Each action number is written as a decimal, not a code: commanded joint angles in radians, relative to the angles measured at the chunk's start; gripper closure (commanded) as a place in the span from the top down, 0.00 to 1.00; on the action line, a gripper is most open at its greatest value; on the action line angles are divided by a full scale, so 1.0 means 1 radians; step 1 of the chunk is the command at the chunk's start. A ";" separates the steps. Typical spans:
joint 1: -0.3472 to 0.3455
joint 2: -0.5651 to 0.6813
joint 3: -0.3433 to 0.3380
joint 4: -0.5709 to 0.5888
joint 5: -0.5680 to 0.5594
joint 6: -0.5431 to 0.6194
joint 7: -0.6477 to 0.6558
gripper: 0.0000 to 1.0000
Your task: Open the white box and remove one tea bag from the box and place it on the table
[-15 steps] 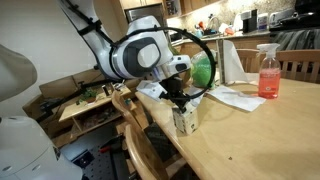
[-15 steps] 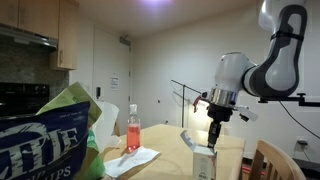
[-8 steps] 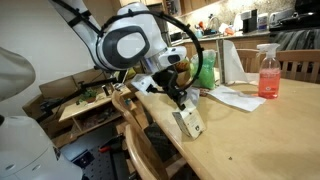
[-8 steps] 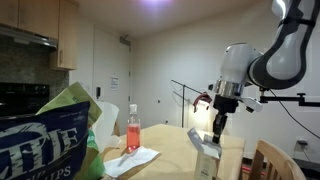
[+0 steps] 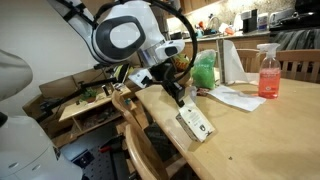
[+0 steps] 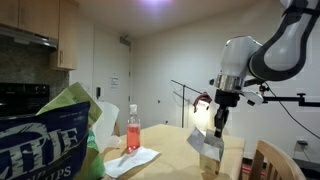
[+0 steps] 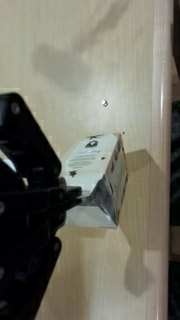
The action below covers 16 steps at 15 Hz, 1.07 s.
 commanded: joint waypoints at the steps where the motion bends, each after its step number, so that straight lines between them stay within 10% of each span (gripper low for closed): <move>1: 0.000 0.000 0.000 0.000 0.000 0.000 0.000 0.00; 16: -0.140 0.014 0.046 0.145 -0.675 -0.394 0.654 0.00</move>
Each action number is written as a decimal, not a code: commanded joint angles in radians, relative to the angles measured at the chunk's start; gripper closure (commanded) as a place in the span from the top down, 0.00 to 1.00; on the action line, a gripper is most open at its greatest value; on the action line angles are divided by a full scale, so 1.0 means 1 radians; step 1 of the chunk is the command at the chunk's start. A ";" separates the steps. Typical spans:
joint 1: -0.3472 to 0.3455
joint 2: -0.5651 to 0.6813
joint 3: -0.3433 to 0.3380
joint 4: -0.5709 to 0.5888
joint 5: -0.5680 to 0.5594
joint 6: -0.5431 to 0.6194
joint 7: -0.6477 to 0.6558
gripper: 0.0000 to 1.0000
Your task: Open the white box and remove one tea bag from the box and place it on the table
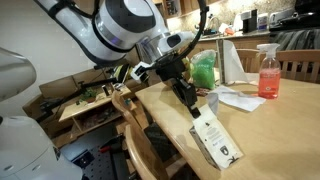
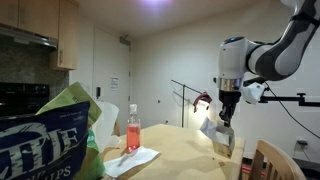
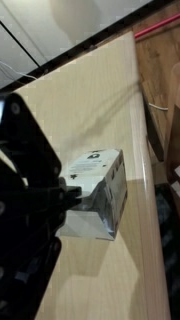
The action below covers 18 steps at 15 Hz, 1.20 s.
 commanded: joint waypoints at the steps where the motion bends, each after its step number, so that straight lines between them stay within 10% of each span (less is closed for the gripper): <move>1: 0.009 0.061 0.037 0.068 -0.088 -0.137 0.109 0.00; 2: 0.168 0.090 -0.107 0.087 -0.109 -0.172 0.127 0.00; 7: 0.370 0.234 -0.239 0.181 -0.118 -0.234 0.138 0.00; 18: 0.562 0.409 -0.331 0.325 -0.091 -0.224 0.114 0.00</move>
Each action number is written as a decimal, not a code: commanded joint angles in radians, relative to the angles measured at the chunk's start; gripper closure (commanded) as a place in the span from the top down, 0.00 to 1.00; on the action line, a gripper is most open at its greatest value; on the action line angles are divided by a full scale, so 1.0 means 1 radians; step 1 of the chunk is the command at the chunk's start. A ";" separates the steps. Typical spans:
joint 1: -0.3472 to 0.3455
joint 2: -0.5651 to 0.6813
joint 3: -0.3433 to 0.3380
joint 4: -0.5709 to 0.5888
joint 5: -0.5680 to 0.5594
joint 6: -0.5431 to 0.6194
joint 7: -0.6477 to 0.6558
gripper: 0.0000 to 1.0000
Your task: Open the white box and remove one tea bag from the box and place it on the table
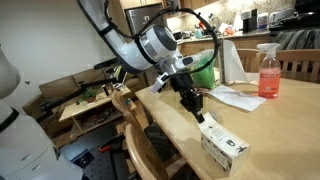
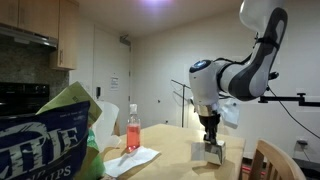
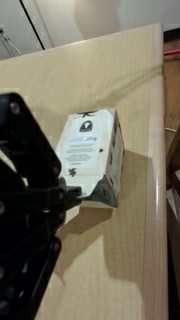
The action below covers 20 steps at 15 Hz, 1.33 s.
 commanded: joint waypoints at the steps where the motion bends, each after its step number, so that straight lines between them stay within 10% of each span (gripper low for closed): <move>1: 0.054 0.036 -0.019 0.046 0.005 -0.019 0.011 0.00; 11: 0.013 0.036 -0.036 0.023 0.076 0.323 -0.073 0.00; 20: -0.210 0.072 0.133 -0.026 0.260 0.649 -0.274 0.00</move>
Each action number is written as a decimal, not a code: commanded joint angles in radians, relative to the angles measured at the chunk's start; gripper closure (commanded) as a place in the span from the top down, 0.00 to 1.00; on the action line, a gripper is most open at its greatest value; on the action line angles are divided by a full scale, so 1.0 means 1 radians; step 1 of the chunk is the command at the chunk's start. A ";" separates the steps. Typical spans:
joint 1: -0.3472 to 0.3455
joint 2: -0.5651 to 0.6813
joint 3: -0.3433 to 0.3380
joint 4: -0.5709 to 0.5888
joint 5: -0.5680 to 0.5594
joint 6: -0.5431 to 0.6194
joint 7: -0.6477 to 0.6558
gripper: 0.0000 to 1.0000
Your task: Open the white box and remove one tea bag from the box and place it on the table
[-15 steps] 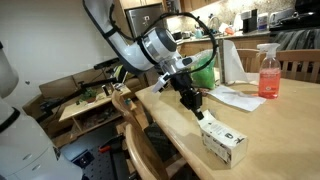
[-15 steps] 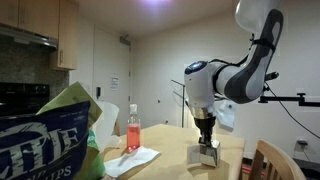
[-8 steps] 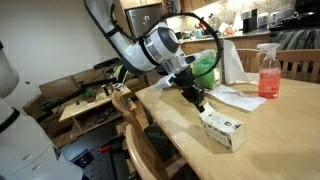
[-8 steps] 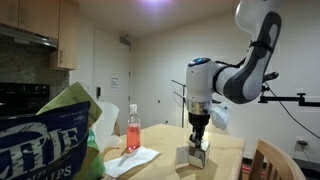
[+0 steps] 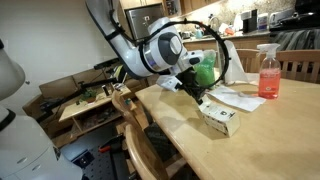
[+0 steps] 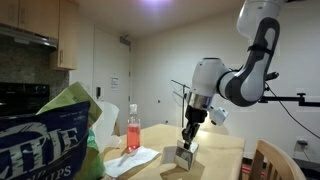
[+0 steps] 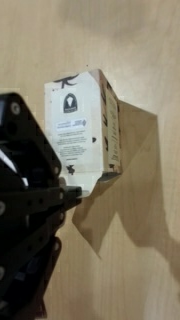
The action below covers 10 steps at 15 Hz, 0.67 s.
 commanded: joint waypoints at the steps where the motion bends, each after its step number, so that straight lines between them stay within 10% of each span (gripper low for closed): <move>1: -0.121 0.028 0.109 -0.020 0.083 0.092 -0.106 0.00; 3: -0.089 0.049 0.088 -0.040 0.310 0.155 -0.298 0.00; 10: -0.451 0.120 0.358 -0.021 0.249 0.135 -0.358 0.00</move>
